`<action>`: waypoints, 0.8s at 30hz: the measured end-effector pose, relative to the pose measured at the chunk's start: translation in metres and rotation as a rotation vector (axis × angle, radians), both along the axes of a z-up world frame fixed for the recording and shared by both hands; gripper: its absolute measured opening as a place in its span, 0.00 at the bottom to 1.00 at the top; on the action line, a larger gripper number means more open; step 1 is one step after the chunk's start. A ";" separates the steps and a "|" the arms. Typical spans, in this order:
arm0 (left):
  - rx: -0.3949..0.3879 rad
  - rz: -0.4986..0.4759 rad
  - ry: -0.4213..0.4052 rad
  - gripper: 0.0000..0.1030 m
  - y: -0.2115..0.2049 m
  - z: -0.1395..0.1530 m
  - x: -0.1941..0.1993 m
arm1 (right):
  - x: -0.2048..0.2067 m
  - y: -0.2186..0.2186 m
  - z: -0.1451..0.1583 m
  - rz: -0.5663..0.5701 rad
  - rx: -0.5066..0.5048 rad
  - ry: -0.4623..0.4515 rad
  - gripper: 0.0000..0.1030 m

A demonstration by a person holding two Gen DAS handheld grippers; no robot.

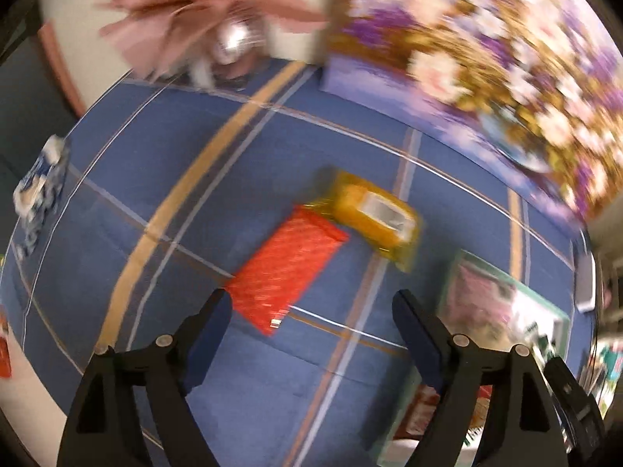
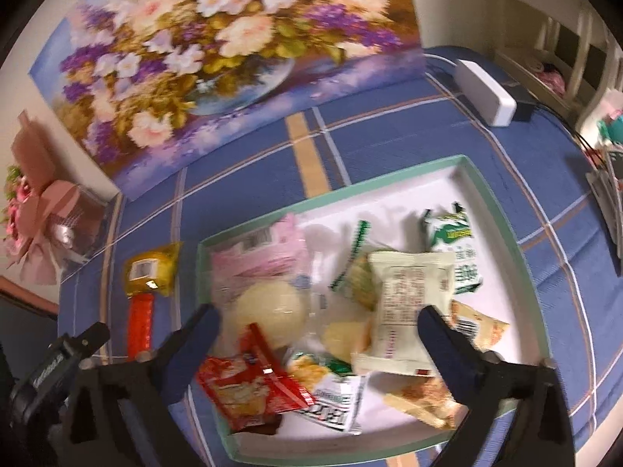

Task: Organize snacks
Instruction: 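Move both open tools back to the red wafer packet and yellow cake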

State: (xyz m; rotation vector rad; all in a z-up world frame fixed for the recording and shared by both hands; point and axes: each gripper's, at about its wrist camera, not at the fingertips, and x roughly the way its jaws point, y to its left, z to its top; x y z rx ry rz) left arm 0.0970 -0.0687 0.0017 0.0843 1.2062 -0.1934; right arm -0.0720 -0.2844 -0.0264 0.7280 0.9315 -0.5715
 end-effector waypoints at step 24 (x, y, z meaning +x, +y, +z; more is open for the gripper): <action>-0.007 0.270 -0.007 0.91 0.118 0.001 0.052 | 0.087 0.123 0.029 0.277 -0.062 -0.055 1.00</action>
